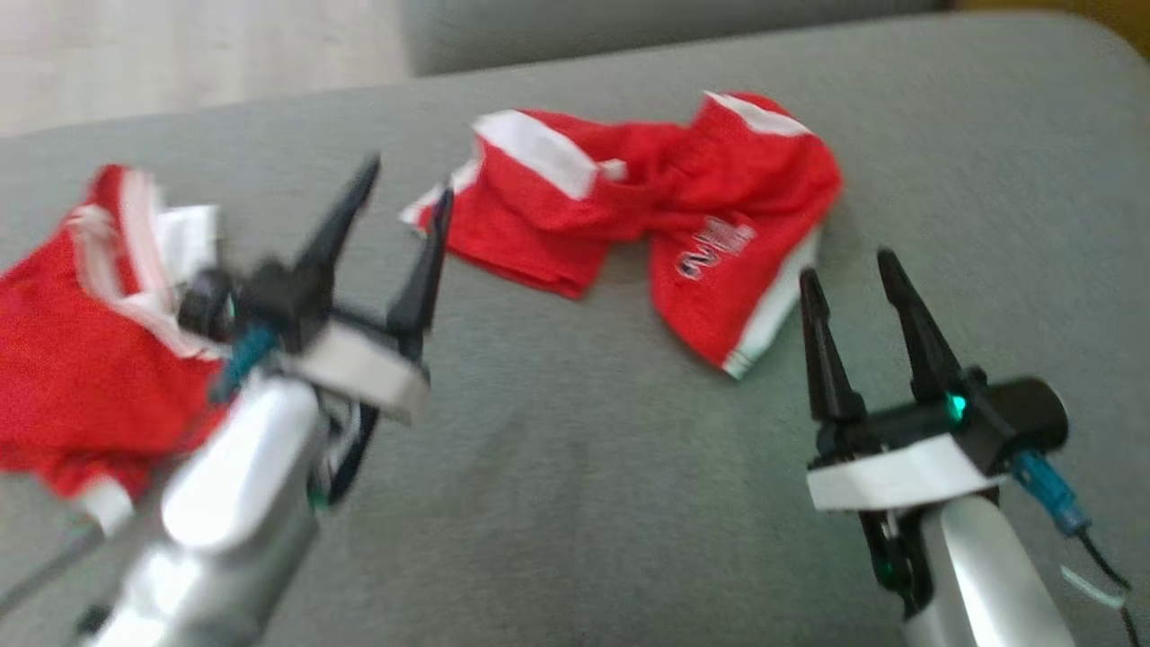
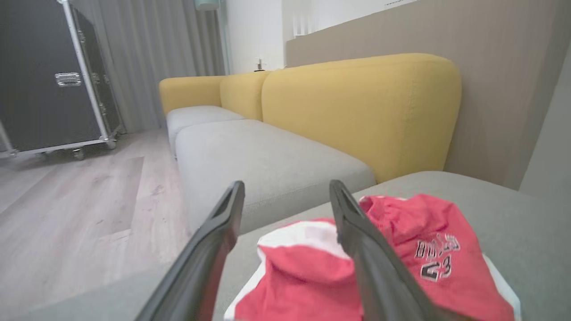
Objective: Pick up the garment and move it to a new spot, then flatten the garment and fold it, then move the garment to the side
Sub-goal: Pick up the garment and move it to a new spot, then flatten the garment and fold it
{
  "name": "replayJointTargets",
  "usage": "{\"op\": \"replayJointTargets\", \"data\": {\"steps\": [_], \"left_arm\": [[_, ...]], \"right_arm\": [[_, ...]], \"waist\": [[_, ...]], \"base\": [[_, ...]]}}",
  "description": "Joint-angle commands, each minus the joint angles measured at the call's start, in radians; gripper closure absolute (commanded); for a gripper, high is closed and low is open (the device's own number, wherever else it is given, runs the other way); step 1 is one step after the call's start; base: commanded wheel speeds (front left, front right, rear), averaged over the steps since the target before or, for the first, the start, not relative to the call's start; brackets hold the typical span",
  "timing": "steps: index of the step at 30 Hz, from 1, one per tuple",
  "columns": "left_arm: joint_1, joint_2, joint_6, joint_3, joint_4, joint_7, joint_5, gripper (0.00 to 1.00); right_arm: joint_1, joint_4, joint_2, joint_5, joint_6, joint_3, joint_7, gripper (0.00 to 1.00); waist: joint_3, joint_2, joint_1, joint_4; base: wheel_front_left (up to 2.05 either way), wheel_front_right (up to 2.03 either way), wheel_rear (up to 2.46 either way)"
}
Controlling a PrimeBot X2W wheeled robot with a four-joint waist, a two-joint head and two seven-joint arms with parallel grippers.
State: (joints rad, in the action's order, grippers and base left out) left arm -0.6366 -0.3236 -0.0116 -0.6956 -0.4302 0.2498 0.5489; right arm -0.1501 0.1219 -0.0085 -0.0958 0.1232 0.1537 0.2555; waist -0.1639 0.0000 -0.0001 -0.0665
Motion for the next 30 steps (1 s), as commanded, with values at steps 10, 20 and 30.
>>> {"op": "replayJointTargets", "data": {"steps": [10, 20, 30], "left_arm": [[0.364, 0.017, -0.105, 0.156, 0.207, 0.012, -0.143, 0.00], [0.528, 0.129, -0.074, 0.315, 0.297, 0.012, -0.275, 0.00], [0.528, 0.187, 0.009, 0.390, 0.273, 0.012, -0.344, 0.00]], "right_arm": [[0.105, -0.007, 0.007, 0.017, 0.008, -0.002, 0.006, 0.00], [0.120, 0.000, 0.007, 0.018, 0.008, 0.013, 0.006, 0.00], [0.085, 0.010, 0.007, 0.058, 0.008, 0.030, 0.006, 0.00]], "waist": [[0.144, 0.0000, 0.0001, 0.149], [0.152, 0.0000, 0.0001, 0.147], [0.121, 0.0000, 0.0001, 0.157]], "base": [[0.00, 0.00, 0.00], [0.00, 0.00, 0.00], [0.00, 0.00, 0.00]]}}
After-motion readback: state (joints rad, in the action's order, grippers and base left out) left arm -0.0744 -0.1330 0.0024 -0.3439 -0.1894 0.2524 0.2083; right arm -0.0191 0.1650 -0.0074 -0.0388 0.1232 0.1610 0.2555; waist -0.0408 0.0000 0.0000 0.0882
